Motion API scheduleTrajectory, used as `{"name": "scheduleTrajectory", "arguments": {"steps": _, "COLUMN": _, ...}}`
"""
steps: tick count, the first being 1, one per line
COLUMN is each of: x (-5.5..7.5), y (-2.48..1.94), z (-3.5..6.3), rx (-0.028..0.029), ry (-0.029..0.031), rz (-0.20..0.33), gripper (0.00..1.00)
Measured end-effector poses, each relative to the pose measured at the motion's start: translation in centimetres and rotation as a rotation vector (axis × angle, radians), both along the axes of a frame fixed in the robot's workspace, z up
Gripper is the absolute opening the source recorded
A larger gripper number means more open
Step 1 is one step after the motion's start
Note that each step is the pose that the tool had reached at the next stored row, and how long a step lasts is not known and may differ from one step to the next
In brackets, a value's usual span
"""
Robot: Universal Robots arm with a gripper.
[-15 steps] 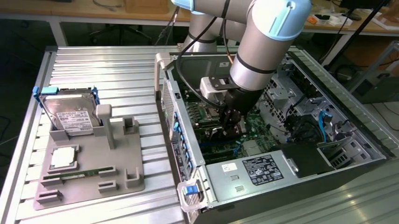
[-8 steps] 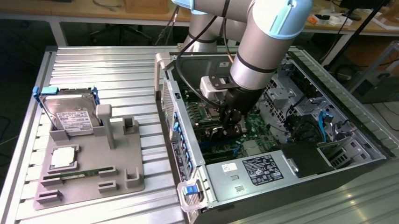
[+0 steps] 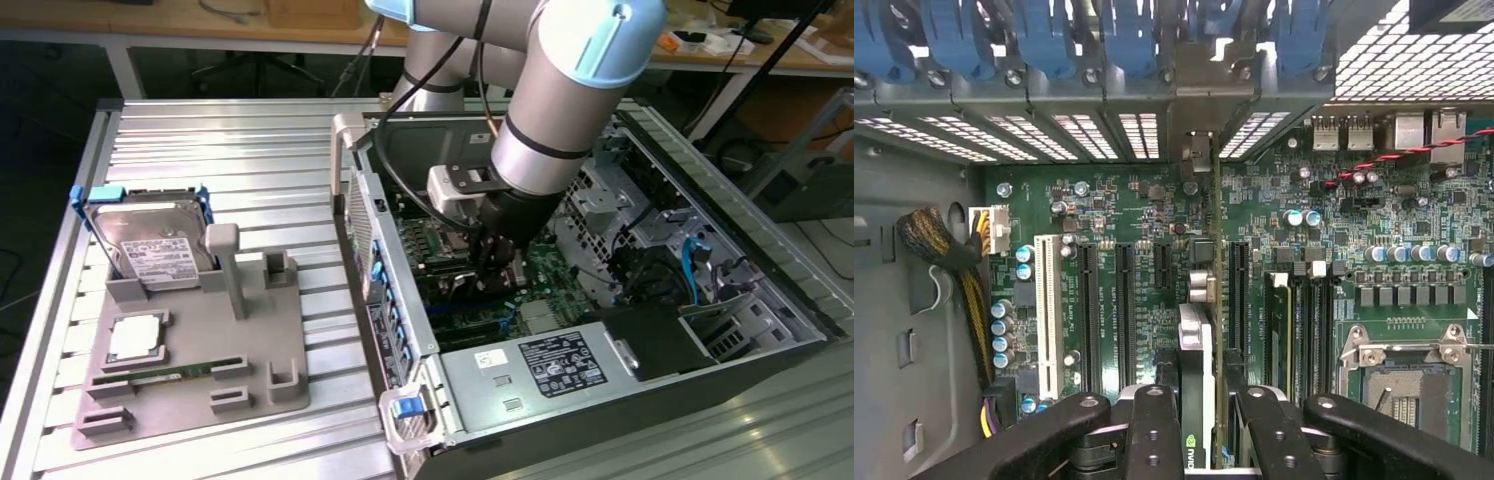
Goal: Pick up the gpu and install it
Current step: 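Insert the gpu into the slot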
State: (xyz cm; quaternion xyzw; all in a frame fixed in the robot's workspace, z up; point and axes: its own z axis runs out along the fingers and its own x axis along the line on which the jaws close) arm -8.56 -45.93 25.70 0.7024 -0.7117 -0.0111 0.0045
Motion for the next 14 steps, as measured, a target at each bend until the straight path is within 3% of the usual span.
{"name": "scheduleTrajectory", "arguments": {"steps": 14, "x": -0.16, "y": 0.0, "z": -0.46, "rx": -0.0003, "ry": 0.0002, "rz": -0.004, "gripper": 0.27}}
